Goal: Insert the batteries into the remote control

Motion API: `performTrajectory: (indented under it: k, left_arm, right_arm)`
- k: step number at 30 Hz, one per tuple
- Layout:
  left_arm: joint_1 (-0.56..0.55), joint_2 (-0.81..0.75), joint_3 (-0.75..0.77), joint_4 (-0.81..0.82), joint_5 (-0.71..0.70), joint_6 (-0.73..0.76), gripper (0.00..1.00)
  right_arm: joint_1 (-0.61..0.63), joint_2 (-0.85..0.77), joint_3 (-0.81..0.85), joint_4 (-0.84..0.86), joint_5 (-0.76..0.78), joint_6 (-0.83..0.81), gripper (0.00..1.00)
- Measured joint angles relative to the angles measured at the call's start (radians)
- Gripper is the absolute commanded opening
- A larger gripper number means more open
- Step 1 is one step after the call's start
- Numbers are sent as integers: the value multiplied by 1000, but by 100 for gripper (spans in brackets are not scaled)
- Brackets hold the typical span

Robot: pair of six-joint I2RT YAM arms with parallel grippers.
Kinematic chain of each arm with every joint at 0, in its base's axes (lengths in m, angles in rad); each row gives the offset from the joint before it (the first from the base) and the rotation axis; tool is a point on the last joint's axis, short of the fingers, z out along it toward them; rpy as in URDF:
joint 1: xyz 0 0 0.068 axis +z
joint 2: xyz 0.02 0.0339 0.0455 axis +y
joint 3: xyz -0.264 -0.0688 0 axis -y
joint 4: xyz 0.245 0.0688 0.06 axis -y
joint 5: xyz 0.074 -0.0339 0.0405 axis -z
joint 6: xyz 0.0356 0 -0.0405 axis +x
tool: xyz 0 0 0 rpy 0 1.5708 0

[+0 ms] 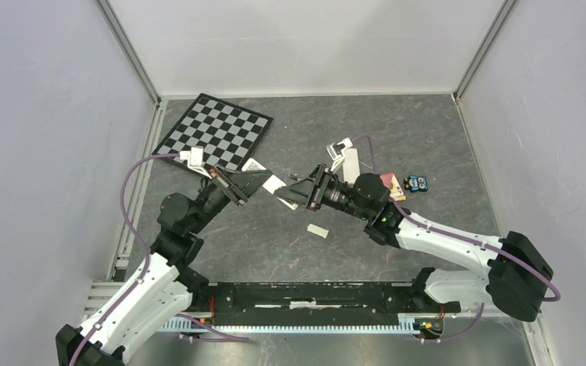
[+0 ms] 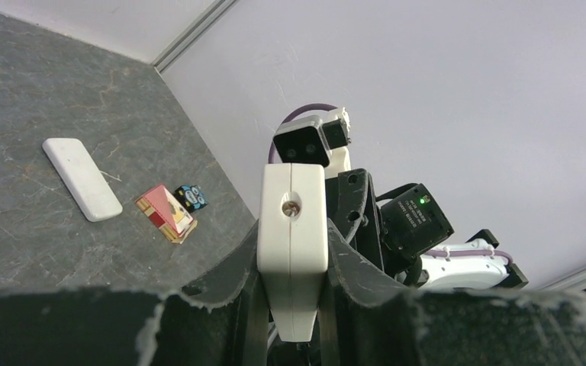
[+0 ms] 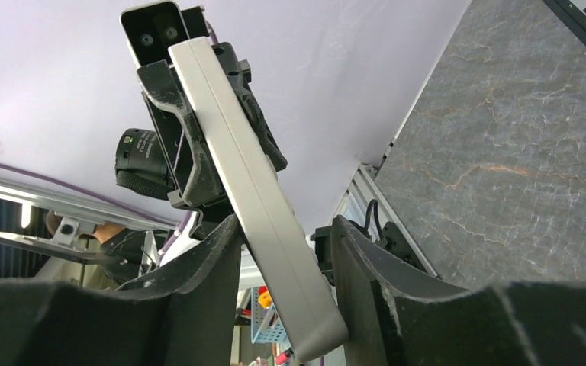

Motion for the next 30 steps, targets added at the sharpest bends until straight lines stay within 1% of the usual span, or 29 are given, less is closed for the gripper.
performTrajectory:
  k: [2,3,6,7,8,9,10,11,12,14,17,21,25,30]
  left_arm:
    - [1,-2,-2,9,-1,-7,2]
    - [2,-2,-2,13,-1,-8,2]
    - [2,-1,-2,18,-2,-19,2]
    - [2,0,-2,19,-2,-26,2]
    - [2,0,-2,20,-2,-31,2]
    - [2,2,-2,22,-2,-38,2]
    - [2,5,-2,24,-1,-41,2]
    - [2,7,-2,24,-1,-41,2]
    - [2,11,-2,24,-1,-41,2]
    - [2,15,-2,23,-1,-41,2]
    - [2,16,-2,23,-1,-41,2]
    - [3,15,-6,23,0,-41,2]
    - [6,14,-8,21,0,-41,2]
    - [8,14,-8,24,2,-47,2]
  right_arm:
    - [0,0,0,9,-3,-9,40]
    - [0,-1,0,13,-2,-14,40]
    - [0,-3,-2,22,-2,-25,39]
    - [0,-5,-4,26,-2,-26,41]
    - [0,-6,-7,31,-2,-29,48]
    - [0,-8,-10,36,-2,-32,58]
    - [0,-10,-14,41,-2,-33,72]
    - [0,-10,-17,46,-1,-39,82]
    - [-1,-10,-21,47,-1,-39,87]
    - [-4,-10,-30,53,-2,-47,88]
    - [-14,-23,-49,61,-4,-60,85]
    - [-35,-60,-90,104,-5,-65,70]
    - [-45,-76,-151,201,-18,-51,56]
    - [-46,-68,-155,225,-37,-56,37]
